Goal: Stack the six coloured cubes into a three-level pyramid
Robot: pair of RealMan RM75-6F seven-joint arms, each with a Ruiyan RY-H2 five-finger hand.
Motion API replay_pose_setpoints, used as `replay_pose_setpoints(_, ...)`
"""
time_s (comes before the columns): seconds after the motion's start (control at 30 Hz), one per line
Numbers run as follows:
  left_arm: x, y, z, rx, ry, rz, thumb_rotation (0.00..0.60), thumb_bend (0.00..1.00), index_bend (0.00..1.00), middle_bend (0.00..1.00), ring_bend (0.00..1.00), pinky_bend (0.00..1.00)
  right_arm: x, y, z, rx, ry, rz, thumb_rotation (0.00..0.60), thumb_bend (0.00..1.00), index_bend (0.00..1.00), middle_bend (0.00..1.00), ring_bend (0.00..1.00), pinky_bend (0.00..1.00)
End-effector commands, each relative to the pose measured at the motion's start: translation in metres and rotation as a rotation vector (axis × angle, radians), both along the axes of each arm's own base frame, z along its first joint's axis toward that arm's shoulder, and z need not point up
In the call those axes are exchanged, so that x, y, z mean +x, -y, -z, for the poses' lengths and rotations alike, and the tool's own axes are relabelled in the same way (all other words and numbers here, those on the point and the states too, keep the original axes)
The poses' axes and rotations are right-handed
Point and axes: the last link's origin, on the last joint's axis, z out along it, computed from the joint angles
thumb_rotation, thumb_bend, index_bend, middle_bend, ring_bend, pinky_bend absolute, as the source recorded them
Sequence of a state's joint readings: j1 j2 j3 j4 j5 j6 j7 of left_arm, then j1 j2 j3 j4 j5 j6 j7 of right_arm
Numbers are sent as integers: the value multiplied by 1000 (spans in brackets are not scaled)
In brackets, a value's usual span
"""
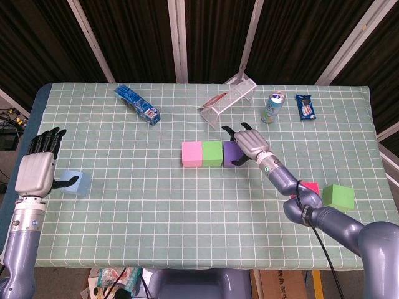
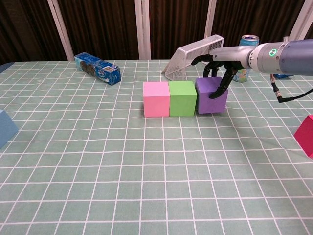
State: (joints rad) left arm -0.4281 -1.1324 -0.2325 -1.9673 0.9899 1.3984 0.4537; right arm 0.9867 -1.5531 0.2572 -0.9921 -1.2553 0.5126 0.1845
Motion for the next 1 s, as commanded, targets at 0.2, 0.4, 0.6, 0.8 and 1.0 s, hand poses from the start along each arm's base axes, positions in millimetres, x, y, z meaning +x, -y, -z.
replay_pose_setpoints(0.2,-1,-1,-1,5,0,-4,600,82,0,27,0,50,5,2,4,6,-1,-16,600,260,10,491,365,0)
replay_pose_setpoints(0.4,-2,-1,-3,9,2,-8,600,82,0,27,0,50,9,3,8,10,8,-22,600,260,10,491,365,0)
replay_pose_setpoints(0.6,-4,-2,-3,9,2,-14,600,82,0,27,0,50,10,5,10,7,8,-24,600,261,10,491,360,0)
replay_pose_setpoints(0.8,-6,-2,-4,11,0,-16,600,82,0,27,0,50,11,8,11,-3,-8,-36,600,261,10,491,353,0)
replay_pose_setpoints(1.0,-7,-2,-4,9,-3,-20,600,82,0,27,0,50,9,8,15,1,-18,-34,600,261,10,491,353,0)
